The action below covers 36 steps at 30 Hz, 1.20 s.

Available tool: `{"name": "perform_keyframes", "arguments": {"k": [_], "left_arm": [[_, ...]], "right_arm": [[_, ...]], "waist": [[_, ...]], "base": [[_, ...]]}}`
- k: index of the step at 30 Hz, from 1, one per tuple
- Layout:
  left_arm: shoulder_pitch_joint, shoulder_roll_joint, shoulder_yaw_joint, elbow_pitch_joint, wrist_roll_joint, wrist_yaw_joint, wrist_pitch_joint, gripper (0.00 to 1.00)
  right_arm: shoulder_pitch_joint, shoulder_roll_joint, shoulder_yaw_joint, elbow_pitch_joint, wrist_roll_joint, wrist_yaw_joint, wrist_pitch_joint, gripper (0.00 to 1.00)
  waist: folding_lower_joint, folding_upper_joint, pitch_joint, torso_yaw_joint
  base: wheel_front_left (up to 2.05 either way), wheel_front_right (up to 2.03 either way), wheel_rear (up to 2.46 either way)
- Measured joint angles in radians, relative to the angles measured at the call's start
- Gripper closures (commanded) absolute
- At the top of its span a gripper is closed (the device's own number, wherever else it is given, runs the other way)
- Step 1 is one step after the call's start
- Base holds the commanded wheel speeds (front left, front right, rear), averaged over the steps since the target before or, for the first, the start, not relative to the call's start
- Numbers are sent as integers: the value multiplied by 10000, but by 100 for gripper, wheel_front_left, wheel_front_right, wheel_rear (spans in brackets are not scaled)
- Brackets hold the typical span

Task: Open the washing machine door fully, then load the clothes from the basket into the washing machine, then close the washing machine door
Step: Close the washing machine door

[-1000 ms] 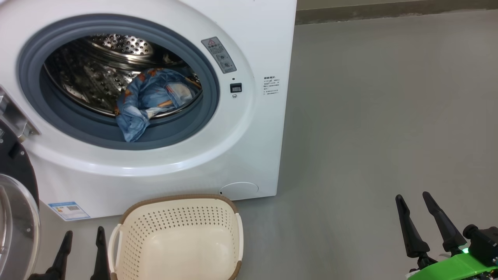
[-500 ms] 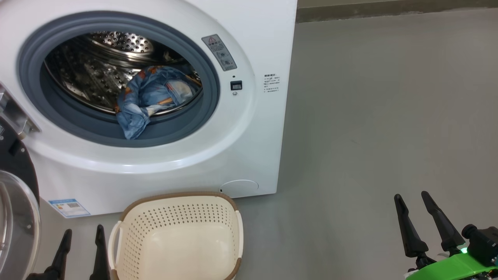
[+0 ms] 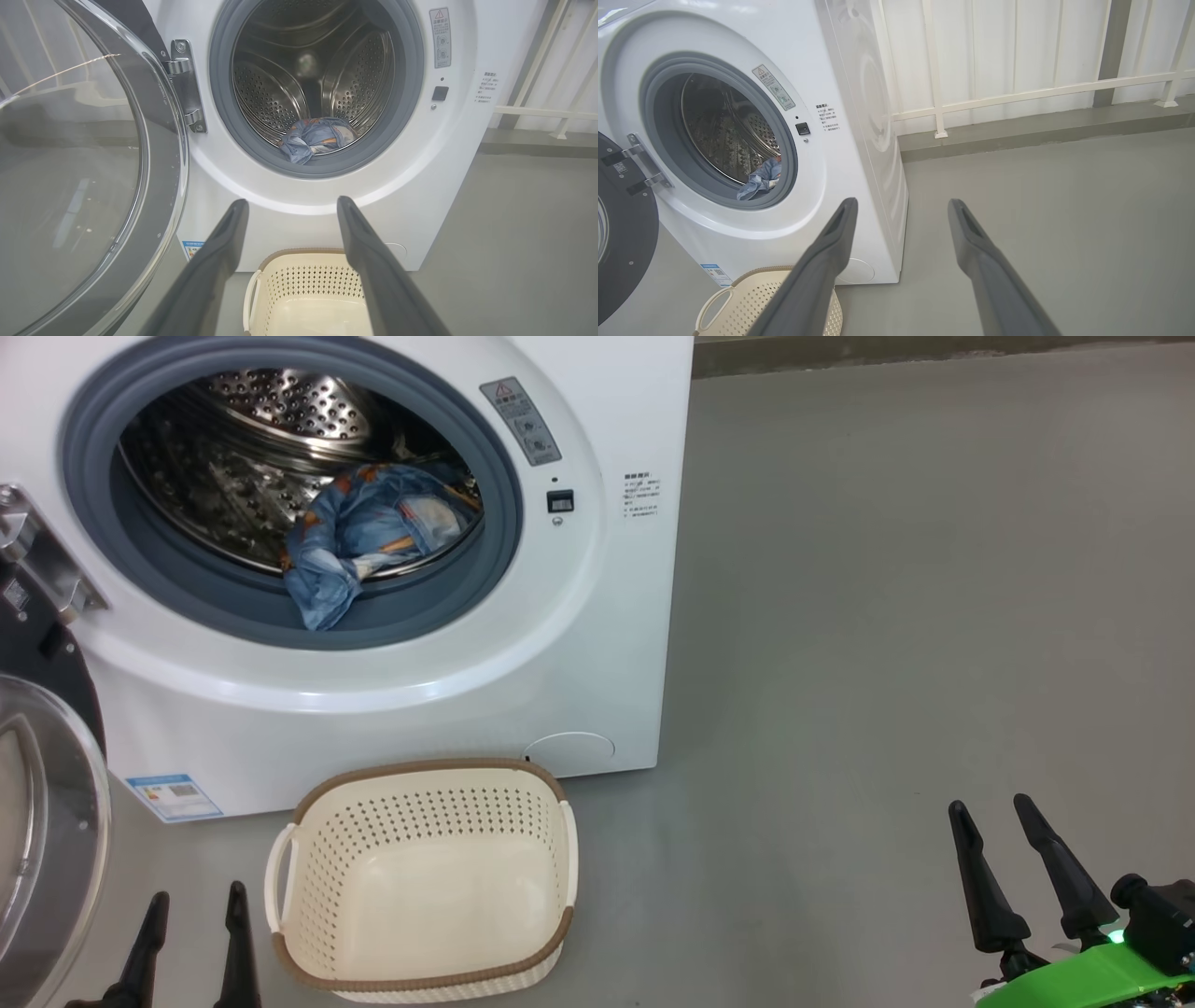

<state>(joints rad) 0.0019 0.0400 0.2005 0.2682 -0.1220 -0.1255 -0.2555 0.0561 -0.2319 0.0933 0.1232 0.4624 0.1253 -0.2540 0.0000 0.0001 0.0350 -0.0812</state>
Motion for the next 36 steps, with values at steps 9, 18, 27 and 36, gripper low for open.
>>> {"name": "perform_keyframes", "arguments": {"k": [9,18,27,36], "left_arm": [[43,-4,-25,-81,-4,-2,0,0],[94,-8,-77,-186,-272,15,0,0],[451,-10,-109,-290,-374,219,0,0],[564,-10,-54,-330,-545,313,0,0]], "right_arm": [[2,-2,-44,-46,0,0,0,0],[-8,-182,270,-142,-2,0,0,0],[-157,-330,955,-130,-2,0,0,0],[-375,-430,1377,-88,0,0,2,0]], "waist": [[0,0,1,188],[0,0,-10,1024],[0,0,-47,2232],[0,0,-74,3588]], "base": [[-18,18,0],[0,0,0],[0,0,0],[0,0,0]]}}
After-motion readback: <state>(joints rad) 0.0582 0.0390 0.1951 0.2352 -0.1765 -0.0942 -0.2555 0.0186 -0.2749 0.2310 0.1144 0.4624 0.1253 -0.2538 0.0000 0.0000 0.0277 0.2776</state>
